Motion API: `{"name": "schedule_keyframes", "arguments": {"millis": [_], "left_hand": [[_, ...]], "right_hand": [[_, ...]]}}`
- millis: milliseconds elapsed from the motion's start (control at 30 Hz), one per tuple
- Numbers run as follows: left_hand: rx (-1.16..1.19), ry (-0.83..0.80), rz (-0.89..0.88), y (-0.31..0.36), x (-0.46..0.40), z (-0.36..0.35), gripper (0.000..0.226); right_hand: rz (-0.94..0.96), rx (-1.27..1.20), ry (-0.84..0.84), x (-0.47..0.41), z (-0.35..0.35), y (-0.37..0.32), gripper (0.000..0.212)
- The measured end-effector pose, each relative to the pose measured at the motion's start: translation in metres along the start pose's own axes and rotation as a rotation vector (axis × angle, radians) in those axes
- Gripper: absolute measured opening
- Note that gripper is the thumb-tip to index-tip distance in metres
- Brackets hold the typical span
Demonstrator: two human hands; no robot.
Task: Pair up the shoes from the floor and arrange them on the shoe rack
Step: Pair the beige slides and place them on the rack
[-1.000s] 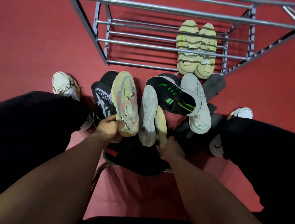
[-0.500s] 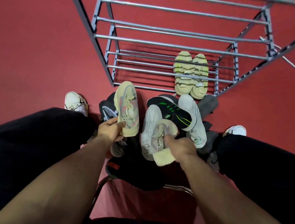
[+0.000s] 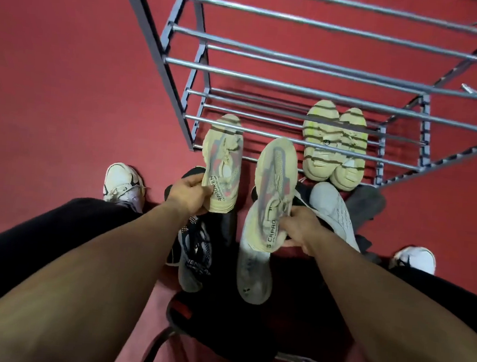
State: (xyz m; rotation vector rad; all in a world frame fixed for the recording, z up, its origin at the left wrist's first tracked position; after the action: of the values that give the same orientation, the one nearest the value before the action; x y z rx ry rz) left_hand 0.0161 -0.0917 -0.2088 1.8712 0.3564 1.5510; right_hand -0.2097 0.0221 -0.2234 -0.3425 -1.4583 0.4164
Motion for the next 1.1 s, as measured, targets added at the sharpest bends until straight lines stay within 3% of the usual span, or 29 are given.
{"name": "schedule_keyframes", "arguments": {"millis": [300, 533, 667, 800, 867, 1033, 1100], "left_hand": [[0.000, 0.042, -0.030, 0.002, -0.060, -0.002, 0.028], [-0.132, 0.027, -0.076, 0.035, -0.121, -0.003, 0.035], [-0.289, 0.052, -0.067, 0.054, -0.160, -0.004, 0.026], [-0.355, 0.025, -0.050, 0.062, -0.192, -0.009, 0.024], [-0.372, 0.010, -0.039, 0.061, -0.199, -0.009, 0.025], [-0.728, 0.045, 0.015, 0.053, -0.202, -0.008, 0.042], [-0.854, 0.032, 0.077, 0.048, -0.204, -0.006, 0.052]], "right_hand": [[0.080, 0.109, -0.007, -0.029, -0.011, 0.013, 0.017], [0.215, 0.273, 0.244, -0.094, 0.037, -0.082, 0.025], [0.155, 0.282, 0.287, -0.134, 0.048, -0.120, 0.035], [0.112, 0.262, 0.305, -0.158, 0.052, -0.132, 0.010], [0.135, 0.315, 0.312, -0.167, 0.052, -0.133, 0.010], [0.161, 0.435, 0.365, -0.171, 0.060, -0.140, 0.007], [0.179, 0.379, 0.316, -0.175, 0.056, -0.137, 0.007]]}}
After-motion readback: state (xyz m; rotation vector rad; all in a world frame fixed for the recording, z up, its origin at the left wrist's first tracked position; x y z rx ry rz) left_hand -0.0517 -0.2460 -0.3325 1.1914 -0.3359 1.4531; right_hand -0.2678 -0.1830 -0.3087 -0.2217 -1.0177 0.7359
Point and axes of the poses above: each hand's wrist, its own x-axis away from the middle knuckle, its own z-axis out of the back of the hand, y = z × x, the point moved 6 cm from there along -x, towards the middle knuckle, and after that the axes turned 12 degrees about -y, right-handed, at the moved point
